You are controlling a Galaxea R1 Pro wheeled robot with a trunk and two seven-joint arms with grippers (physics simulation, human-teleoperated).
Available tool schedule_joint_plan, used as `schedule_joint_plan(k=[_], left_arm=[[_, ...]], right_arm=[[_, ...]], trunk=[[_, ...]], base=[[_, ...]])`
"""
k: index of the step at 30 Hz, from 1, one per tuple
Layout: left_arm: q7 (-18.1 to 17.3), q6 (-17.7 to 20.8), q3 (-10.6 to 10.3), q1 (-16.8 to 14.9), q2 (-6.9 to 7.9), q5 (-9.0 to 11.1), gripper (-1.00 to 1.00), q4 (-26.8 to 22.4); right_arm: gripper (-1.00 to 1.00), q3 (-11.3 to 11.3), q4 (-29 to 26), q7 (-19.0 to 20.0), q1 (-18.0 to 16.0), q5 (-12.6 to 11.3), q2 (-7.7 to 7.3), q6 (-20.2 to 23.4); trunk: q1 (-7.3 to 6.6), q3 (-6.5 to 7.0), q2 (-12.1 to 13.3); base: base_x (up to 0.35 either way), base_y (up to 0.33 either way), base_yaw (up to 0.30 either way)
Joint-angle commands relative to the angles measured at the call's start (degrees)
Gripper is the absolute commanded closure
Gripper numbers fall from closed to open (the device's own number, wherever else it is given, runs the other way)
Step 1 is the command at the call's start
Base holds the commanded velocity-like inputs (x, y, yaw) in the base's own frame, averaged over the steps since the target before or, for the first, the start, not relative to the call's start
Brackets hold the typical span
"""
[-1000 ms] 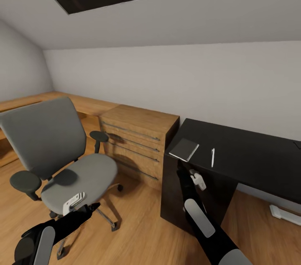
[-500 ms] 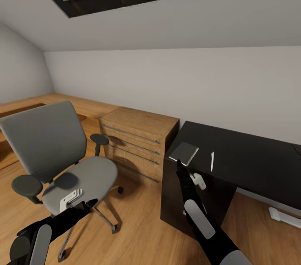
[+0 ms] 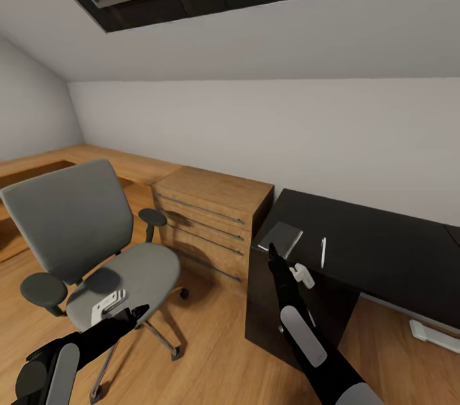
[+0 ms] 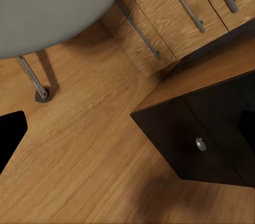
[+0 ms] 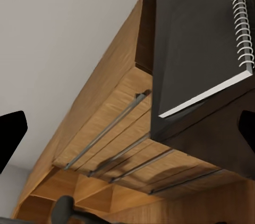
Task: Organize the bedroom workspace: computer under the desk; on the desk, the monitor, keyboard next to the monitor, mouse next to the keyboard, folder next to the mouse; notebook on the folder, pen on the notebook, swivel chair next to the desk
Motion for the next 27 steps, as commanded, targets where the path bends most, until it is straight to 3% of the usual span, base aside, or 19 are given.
schedule_joint_plan(k=[1, 27], left_arm=[[-0.4, 0.26, 0.17, -0.06, -0.06, -0.29, -1.0, 0.37], [-0.38, 0.2, 0.09, -0.06, -0.11, -0.33, -1.0, 0.66]], right_arm=[[-1.0, 0.28, -0.04, -0.29, -0.05, 0.36, -0.03, -0.73], [-1.0, 0.24, -0.06, -0.39, -0.05, 0.85, -0.03, -1.03]], trunk=[[-0.23, 0.13, 0.38], [-5.94, 4.79, 10.81]], base=[[0.0, 0.0, 0.0], [0.0, 0.0, 0.0]])
